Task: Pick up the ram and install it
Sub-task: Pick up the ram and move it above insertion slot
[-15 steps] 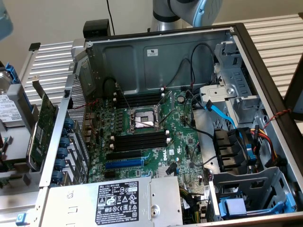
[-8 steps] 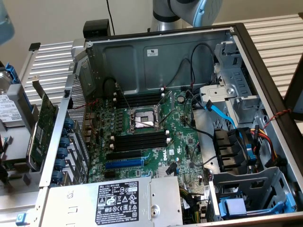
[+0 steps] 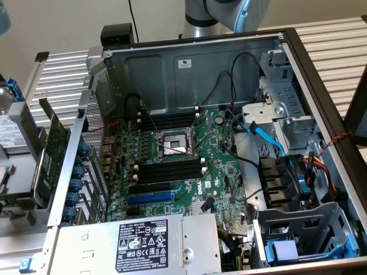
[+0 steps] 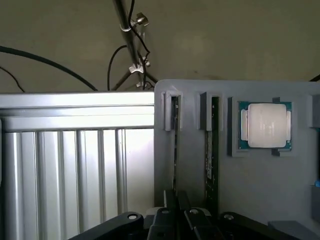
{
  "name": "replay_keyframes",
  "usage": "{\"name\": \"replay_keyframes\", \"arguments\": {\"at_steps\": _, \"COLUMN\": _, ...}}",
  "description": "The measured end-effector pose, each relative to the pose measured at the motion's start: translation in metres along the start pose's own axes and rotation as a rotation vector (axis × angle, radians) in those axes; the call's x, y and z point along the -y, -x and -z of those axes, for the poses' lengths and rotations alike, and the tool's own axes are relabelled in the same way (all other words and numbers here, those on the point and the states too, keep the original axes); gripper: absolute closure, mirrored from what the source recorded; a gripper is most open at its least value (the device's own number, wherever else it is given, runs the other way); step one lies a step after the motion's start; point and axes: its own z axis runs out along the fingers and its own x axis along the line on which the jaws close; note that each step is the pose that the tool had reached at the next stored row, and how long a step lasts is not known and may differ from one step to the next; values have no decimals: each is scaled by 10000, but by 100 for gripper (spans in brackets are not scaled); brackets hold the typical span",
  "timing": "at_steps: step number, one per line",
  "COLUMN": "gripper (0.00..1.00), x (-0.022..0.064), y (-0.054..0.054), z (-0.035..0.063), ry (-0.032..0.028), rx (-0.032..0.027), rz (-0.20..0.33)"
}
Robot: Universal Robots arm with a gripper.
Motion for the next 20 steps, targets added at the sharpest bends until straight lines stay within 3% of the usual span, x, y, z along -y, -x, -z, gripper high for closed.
{"name": "replay_keyframes", "arguments": {"at_steps": 12, "gripper": 86, "x": 8, "y": 12, "z": 545, "ry": 1, "rx": 0, "rz": 4}}
{"name": "replay_keyframes", "arguments": {"at_steps": 20, "gripper": 86, "x": 205, "y": -28, "z": 912, "ry": 6, "rx": 52, "rz": 10}}
